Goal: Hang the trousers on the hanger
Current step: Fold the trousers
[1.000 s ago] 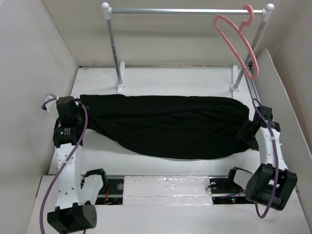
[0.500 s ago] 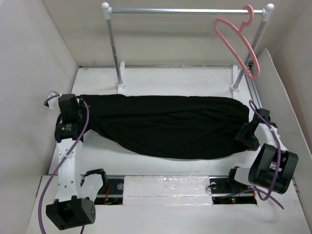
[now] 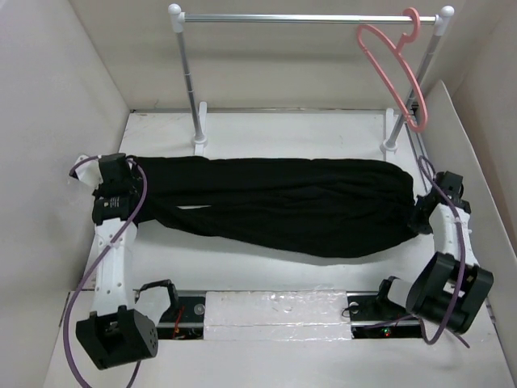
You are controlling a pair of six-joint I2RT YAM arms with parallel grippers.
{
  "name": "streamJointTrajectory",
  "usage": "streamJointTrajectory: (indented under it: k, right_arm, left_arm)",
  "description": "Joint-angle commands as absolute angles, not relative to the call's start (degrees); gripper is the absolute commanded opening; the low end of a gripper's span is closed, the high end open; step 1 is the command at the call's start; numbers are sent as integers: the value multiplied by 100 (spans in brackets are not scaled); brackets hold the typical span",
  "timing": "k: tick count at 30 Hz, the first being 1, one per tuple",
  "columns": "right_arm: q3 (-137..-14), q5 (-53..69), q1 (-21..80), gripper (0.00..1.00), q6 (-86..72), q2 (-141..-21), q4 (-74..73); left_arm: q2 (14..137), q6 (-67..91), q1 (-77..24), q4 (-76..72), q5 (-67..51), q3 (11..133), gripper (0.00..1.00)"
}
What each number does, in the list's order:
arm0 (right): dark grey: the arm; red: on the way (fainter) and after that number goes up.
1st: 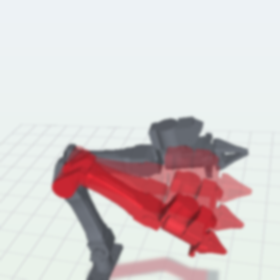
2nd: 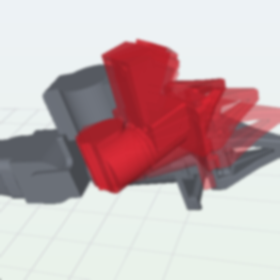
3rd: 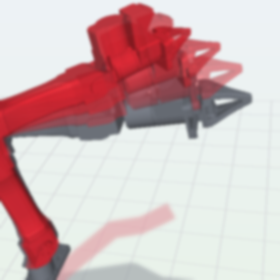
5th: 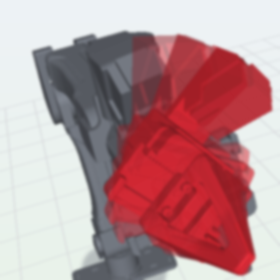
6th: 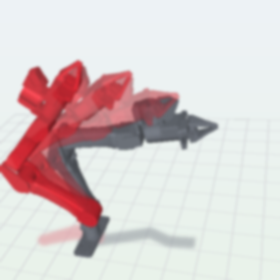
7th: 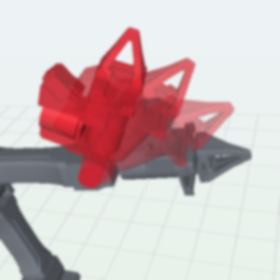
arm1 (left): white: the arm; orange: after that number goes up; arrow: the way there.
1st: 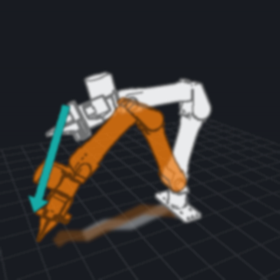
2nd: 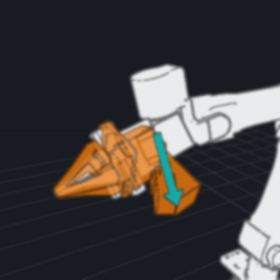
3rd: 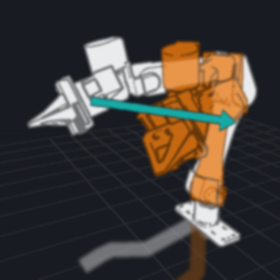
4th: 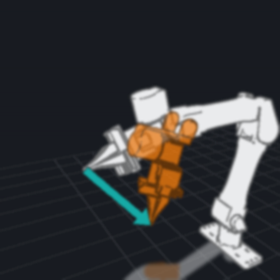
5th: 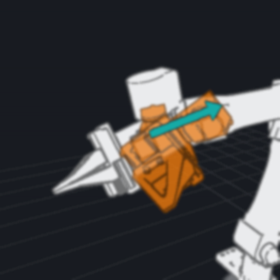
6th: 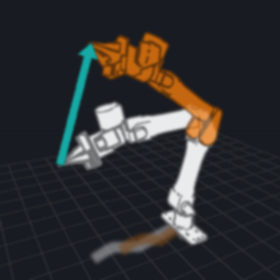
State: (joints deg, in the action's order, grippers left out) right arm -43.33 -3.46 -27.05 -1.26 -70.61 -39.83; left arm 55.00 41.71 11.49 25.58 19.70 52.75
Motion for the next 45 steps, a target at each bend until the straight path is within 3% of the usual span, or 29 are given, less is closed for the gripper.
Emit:
streamJointTrajectory:
  k: [1,11,25,32,36,38,42,45]
  right_arm:
    - [-5150,-729,-2435,0,263,-6662,-4202]
    - [-6766,-396,-2435,0,562,-7522,-3920]
    - [-9034,281,-2321,0,747,-10071,-3595]
    - [-10063,510,-2084,0,712,-11126,-3638]
    - [-9574,395,-2030,0,703,-10891,-3562]
    - [-8576,535,-2030,0,441,-10329,-2984]
    - [-7384,685,-1890,0,150,-9590,-2330]
    - [-7208,773,-1890,0,193,-9475,-2277]
  left_arm:
    - [5765,3990,1072,2478,2793,5774,0]
    - [6961,4061,1011,2112,3340,6486,0]
    - [9008,3762,1063,1417,3744,7620,0]
    - [10290,3543,1011,1783,3754,8927,0]
    - [9968,3516,1011,2434,3184,8869,0]
    - [9347,3446,958,2426,2446,8127,0]
    - [8447,3612,1045,1811,1549,6462,27]
    - [8612,3551,1336,1897,1651,6319,32]
